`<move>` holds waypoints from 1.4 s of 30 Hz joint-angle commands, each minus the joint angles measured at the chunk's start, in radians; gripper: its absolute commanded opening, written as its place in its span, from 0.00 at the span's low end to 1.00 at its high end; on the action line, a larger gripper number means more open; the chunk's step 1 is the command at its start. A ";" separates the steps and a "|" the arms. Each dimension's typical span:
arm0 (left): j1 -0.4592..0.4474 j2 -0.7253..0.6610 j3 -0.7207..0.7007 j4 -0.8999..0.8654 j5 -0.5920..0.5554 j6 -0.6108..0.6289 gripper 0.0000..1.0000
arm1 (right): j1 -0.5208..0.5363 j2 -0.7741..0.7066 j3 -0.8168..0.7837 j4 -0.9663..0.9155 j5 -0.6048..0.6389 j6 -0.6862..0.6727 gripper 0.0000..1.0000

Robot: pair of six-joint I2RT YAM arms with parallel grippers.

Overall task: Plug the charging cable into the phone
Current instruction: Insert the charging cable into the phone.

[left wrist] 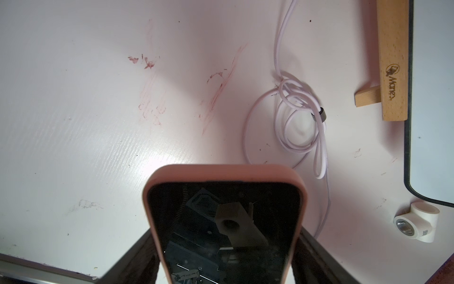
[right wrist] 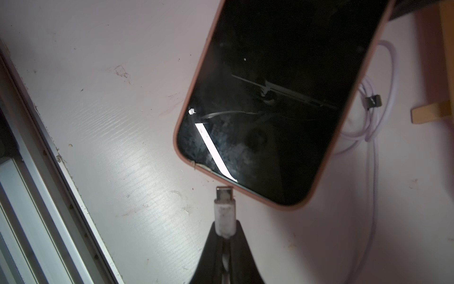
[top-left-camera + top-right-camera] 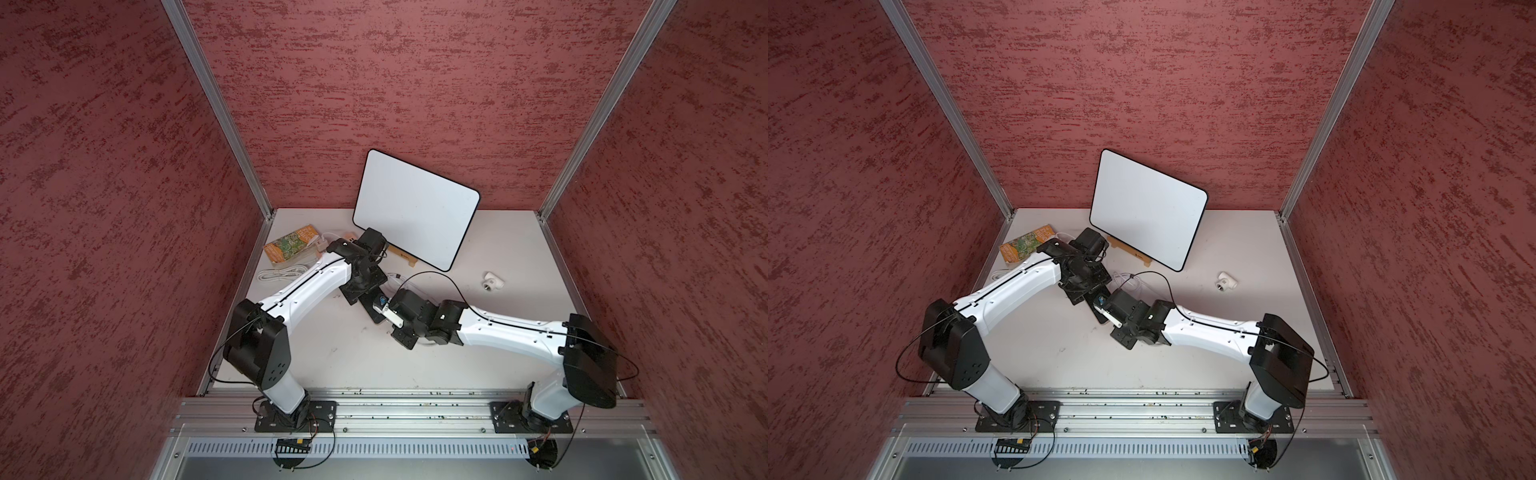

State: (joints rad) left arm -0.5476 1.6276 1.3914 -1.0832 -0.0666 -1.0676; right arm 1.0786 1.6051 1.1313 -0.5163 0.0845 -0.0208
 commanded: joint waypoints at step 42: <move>-0.022 -0.035 0.035 -0.008 -0.006 0.000 0.00 | 0.013 -0.009 -0.027 0.064 -0.005 0.029 0.00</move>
State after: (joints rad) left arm -0.5610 1.6276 1.3952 -1.0893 -0.0727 -1.0679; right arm 1.0809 1.5833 1.0966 -0.4767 0.0723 0.0109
